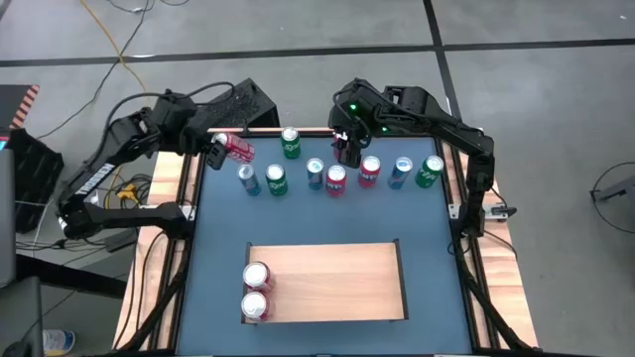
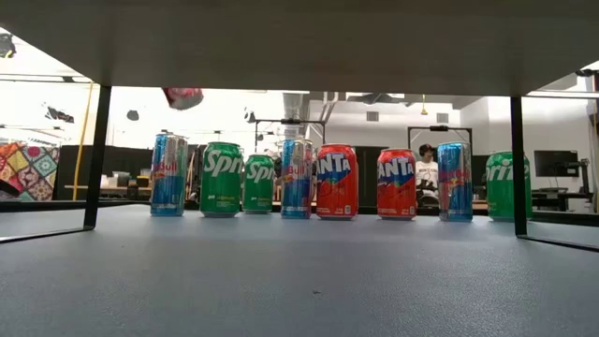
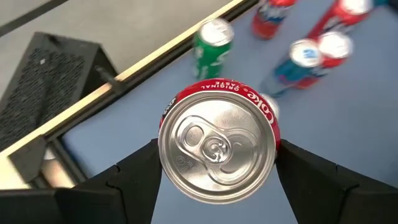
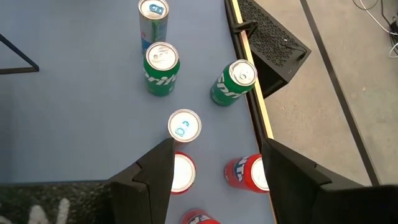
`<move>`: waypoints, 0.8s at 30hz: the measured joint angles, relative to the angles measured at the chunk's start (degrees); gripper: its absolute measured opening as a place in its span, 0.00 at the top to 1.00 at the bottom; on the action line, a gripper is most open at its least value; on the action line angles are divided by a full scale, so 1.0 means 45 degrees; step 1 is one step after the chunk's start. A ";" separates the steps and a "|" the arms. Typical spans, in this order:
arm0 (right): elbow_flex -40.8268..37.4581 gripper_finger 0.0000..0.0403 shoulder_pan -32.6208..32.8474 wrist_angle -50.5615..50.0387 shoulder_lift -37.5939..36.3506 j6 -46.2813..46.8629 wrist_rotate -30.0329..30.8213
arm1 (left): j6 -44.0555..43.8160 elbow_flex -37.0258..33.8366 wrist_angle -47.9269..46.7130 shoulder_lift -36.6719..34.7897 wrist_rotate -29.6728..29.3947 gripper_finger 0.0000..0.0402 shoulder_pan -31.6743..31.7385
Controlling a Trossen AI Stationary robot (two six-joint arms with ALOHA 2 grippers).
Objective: Place canned beverage on shelf
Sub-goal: Put the red soda can on the shelf aligned with the other red soda cans
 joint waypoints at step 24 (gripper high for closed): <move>0.0000 0.43 0.0185 -0.0583 0.0000 -0.0010 -0.0005 | -0.7343 0.5393 -0.4821 0.4267 -0.2678 0.34 -0.9136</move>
